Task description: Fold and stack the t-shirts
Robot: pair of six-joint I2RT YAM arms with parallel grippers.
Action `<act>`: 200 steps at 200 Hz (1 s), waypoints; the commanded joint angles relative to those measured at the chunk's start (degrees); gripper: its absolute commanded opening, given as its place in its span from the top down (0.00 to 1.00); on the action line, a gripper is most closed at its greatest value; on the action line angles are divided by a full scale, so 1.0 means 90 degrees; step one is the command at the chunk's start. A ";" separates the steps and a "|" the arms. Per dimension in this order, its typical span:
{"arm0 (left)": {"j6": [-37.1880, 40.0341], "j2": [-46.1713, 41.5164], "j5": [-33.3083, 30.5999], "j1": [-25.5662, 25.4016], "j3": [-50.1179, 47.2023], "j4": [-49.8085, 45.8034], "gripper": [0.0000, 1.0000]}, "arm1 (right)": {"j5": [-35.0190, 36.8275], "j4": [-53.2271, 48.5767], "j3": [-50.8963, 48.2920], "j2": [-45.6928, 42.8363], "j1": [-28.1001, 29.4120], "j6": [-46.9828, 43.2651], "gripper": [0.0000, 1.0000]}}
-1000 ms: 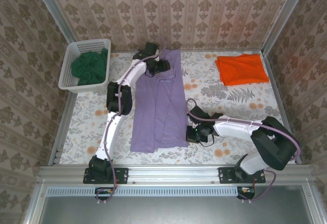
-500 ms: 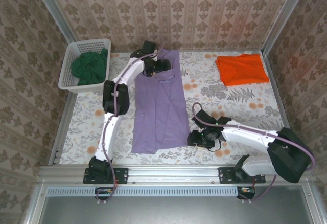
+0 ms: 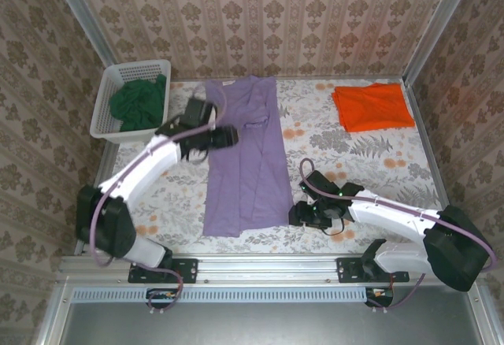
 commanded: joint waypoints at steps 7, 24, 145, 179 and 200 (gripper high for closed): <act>-0.0384 -0.0923 -0.0743 -0.0849 -0.1399 -0.0923 0.37 | -0.0326 0.0332 0.0046 0.0281 -0.0055 -0.0207 0.46; -0.0848 -0.1421 -0.0770 -0.1309 -0.2121 -0.1125 0.40 | -0.0398 0.0418 0.0120 0.0510 -0.0064 -0.0244 0.48; -0.2125 -0.2387 -0.0970 -0.2080 -0.3969 -0.1201 0.51 | -0.0316 0.0960 -0.0016 0.0611 -0.0245 -0.0067 0.53; -0.2156 -0.2553 -0.0627 -0.2036 -0.4317 -0.0825 0.55 | -0.0415 0.1131 -0.0027 0.0719 -0.0308 0.0007 0.56; -0.2198 -0.2500 -0.0345 -0.1985 -0.4573 -0.0335 0.59 | -0.0506 0.1165 0.0006 0.0943 -0.0308 0.0007 0.58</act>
